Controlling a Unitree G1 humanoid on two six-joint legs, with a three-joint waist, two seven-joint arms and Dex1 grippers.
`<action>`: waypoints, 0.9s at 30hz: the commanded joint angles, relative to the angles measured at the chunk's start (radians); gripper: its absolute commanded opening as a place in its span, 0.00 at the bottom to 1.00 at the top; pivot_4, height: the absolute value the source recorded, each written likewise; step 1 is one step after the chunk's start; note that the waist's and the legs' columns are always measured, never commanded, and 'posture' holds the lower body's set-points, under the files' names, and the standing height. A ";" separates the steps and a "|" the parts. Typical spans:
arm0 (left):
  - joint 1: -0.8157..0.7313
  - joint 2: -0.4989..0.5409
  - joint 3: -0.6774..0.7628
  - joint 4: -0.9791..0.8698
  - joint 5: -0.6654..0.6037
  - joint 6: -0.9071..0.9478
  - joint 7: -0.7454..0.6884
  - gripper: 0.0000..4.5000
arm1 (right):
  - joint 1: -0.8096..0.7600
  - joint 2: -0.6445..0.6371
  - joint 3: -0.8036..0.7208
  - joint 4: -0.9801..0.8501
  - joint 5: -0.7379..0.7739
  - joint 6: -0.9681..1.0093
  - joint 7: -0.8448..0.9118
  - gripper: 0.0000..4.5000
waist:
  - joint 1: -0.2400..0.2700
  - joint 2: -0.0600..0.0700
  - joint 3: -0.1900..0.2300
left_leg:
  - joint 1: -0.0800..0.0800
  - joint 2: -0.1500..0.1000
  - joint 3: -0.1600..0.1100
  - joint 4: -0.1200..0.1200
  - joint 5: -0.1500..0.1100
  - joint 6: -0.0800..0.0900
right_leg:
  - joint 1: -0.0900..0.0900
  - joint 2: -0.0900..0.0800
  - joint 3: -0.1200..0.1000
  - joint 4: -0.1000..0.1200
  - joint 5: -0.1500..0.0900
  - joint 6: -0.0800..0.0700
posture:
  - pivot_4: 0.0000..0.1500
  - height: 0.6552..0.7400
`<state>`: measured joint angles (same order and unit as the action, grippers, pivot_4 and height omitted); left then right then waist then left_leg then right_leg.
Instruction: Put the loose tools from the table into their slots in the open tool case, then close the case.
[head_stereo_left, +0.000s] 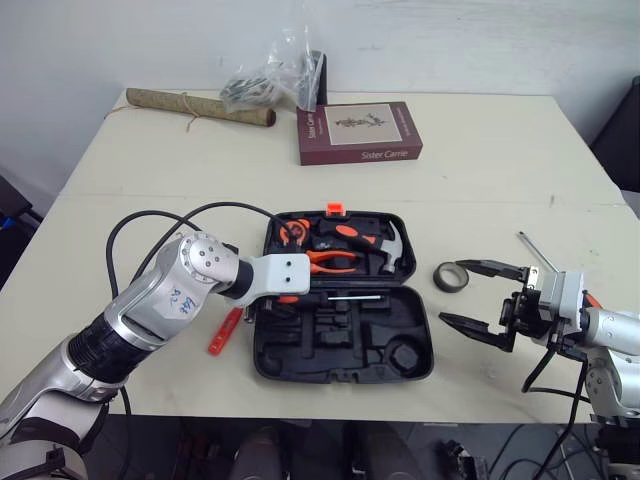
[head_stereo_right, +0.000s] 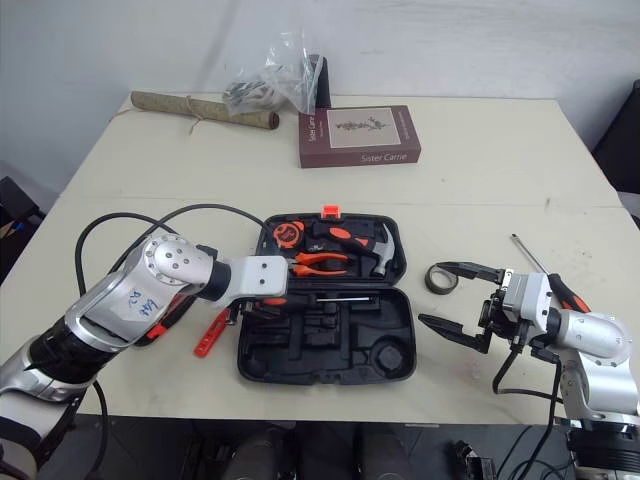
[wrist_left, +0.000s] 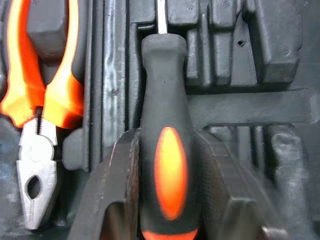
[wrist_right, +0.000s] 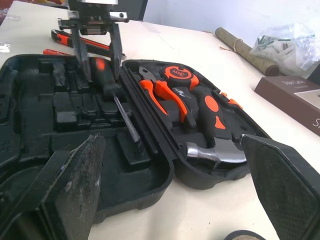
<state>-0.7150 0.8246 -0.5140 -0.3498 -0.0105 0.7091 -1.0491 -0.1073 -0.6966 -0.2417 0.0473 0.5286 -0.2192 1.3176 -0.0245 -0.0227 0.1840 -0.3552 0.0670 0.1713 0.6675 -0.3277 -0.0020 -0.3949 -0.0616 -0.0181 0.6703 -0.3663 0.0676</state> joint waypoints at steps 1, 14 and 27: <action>-0.026 -0.016 0.138 -0.082 -0.077 -0.016 -0.013 0.77 | 0.009 -0.002 -0.012 -0.034 0.014 -0.006 -0.001 1.00 | 0.001 0.000 0.000 | 0.000 0.000 0.000 0.000 0.000 0.000 | 0.000 0.000 0.000 0.000 0.000 0.000 | 1.00 1.00; 0.226 -0.277 0.337 0.090 -0.210 -0.251 0.133 0.01 | 0.012 0.006 0.000 -0.030 0.010 0.002 -0.006 1.00 | 0.003 0.000 0.000 | 0.001 0.000 -0.001 0.001 0.000 0.000 | 0.001 0.000 0.000 0.001 0.000 0.000 | 1.00 1.00; 0.252 -0.274 0.206 0.236 -0.084 -0.258 0.156 0.01 | 0.042 0.011 -0.013 -0.071 0.008 0.003 -0.049 1.00 | 0.000 0.000 0.000 | 0.002 0.000 -0.001 0.001 0.000 0.000 | 0.002 0.000 0.000 0.002 0.000 0.000 | 1.00 1.00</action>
<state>-0.4707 0.5309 -0.2643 -0.1490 -0.1583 0.4585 -0.9089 -0.0751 -0.6932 -0.2388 0.0177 0.5283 -0.2144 1.2879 -0.0249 -0.0226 0.1838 -0.3527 0.0670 0.1708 0.6683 -0.3277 -0.0019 -0.3927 -0.0620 -0.0184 0.6721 -0.3663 0.0677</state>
